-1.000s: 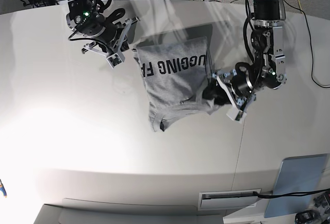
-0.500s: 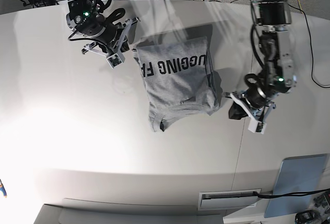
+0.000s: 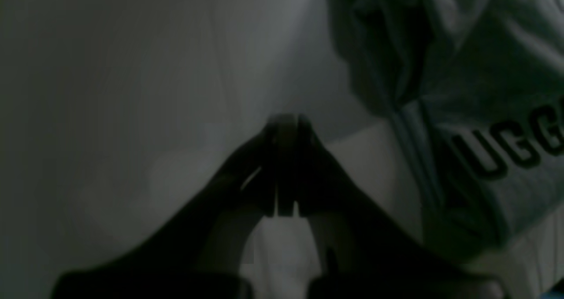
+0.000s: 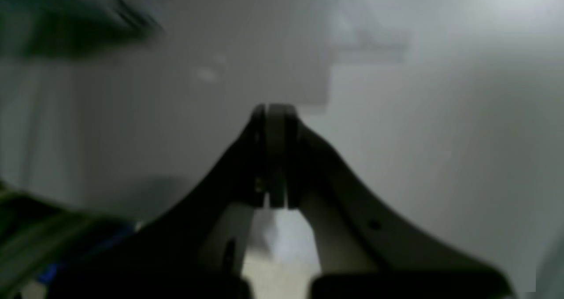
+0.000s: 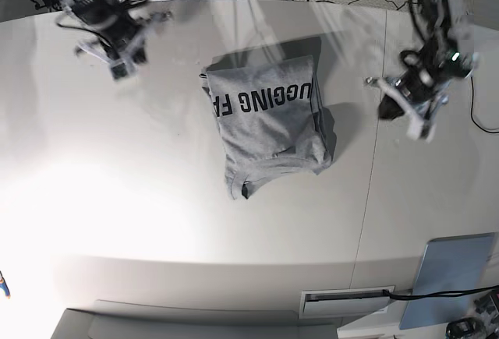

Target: Fold the T-shirt properly

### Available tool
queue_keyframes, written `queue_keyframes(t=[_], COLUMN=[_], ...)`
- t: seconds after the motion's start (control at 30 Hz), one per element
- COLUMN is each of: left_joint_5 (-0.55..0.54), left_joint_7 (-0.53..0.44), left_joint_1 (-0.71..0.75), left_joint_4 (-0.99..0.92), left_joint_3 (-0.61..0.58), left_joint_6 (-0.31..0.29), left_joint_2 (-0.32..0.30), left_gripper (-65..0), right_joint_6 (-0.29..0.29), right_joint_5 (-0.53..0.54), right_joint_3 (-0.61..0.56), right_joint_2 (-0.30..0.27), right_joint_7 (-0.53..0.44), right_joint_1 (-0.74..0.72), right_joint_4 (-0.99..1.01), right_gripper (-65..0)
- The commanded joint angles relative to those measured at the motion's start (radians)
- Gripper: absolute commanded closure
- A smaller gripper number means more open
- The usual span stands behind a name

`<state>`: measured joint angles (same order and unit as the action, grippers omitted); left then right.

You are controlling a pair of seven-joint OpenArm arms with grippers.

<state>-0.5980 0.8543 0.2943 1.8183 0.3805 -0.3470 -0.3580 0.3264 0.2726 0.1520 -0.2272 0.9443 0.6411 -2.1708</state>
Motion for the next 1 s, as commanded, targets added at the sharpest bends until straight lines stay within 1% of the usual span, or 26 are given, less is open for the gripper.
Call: queue_keyframes(t=[0.0, 0.07, 0.17, 0.23, 0.3, 0.37, 0.4, 0.5, 0.6, 0.67, 0.73, 0.8, 0.87, 0.9, 0.97], left_joint_5=[-0.030, -0.058, -0.069, -0.069, -0.068, -0.069, -0.069, -0.068, -0.068, -0.063, -0.026, 0.040, 0.116, 0.155, 0.215], left_joint_7=[-0.016, -0.013, -0.013, -0.016, -0.034, -0.069, -0.084, -0.105, -0.113, -0.136, -0.178, -0.236, -0.317, -0.363, -0.439], left_joint_1=[0.039, 0.129, 0.262, 0.350, 0.447, 0.539, 0.575, 0.634, 0.631, 0.615, 0.586, 0.544, 0.489, 0.459, 0.389], left_joint_4=[0.044, 0.094, 0.117, 0.114, 0.109, 0.095, 0.077, -0.014, -0.167, -0.289, -0.418, -0.550, -0.682, -0.748, -0.880], left_joint_3=[0.036, 0.098, 0.169, 0.199, 0.213, 0.211, 0.210, 0.209, 0.196, 0.177, 0.147, 0.114, 0.079, 0.061, 0.027], left_joint_6=[-0.005, -0.019, -0.020, -0.020, -0.029, -0.062, -0.090, -0.182, -0.267, -0.304, -0.308, -0.309, -0.308, -0.306, -0.295], left_joint_2=[-0.013, -0.013, -0.013, -0.013, -0.012, -0.004, 0.005, 0.048, 0.086, 0.093, 0.092, 0.092, 0.092, 0.092, 0.093], left_gripper=[0.0, 0.0, 0.0, 0.0, 0.0, 0.0, 0.0, 0.0, 0.0, 0.0, -0.7, -5.6, -10.4, -11.7, -11.7], right_joint_6=[0.002, 0.003, 0.003, 0.003, 0.003, 0.003, 0.003, 0.002, 0.002, 0.003, 0.003, 0.003, 0.005, 0.011, 0.053], right_joint_5=[0.028, 0.073, 0.113, 0.111, 0.101, 0.092, 0.075, 0.021, -0.011, -0.028, -0.054, -0.087, -0.121, -0.136, -0.147], right_joint_3=[0.038, 0.103, 0.169, 0.187, 0.188, 0.188, 0.188, 0.188, 0.188, 0.188, 0.188, 0.188, 0.188, 0.188, 0.188], right_joint_2=[-0.005, -0.005, -0.005, -0.002, -0.002, -0.002, 0.003, 0.019, 0.034, 0.033, 0.033, 0.032, 0.032, 0.030, 0.021], right_joint_7=[-0.010, -0.004, 0.003, 0.006, 0.034, 0.069, 0.072, 0.046, -0.025, -0.045, -0.048, -0.063, -0.091, -0.109, -0.154], right_joint_1=[0.034, 0.102, 0.212, 0.284, 0.357, 0.415, 0.435, 0.452, 0.412, 0.352, 0.272, 0.182, 0.090, 0.046, -0.039], right_joint_4=[-0.030, -0.050, -0.068, -0.067, -0.066, -0.052, -0.034, 0.076, 0.257, 0.404, 0.564, 0.734, 0.898, 0.978, 1.135], right_gripper=[0.0, 0.0, 0.0, 0.0, 0.0, 0.0, 0.0, 0.0, 0.0, 0.0, 0.0, 0.0, 0.0, 0.0, 0.0])
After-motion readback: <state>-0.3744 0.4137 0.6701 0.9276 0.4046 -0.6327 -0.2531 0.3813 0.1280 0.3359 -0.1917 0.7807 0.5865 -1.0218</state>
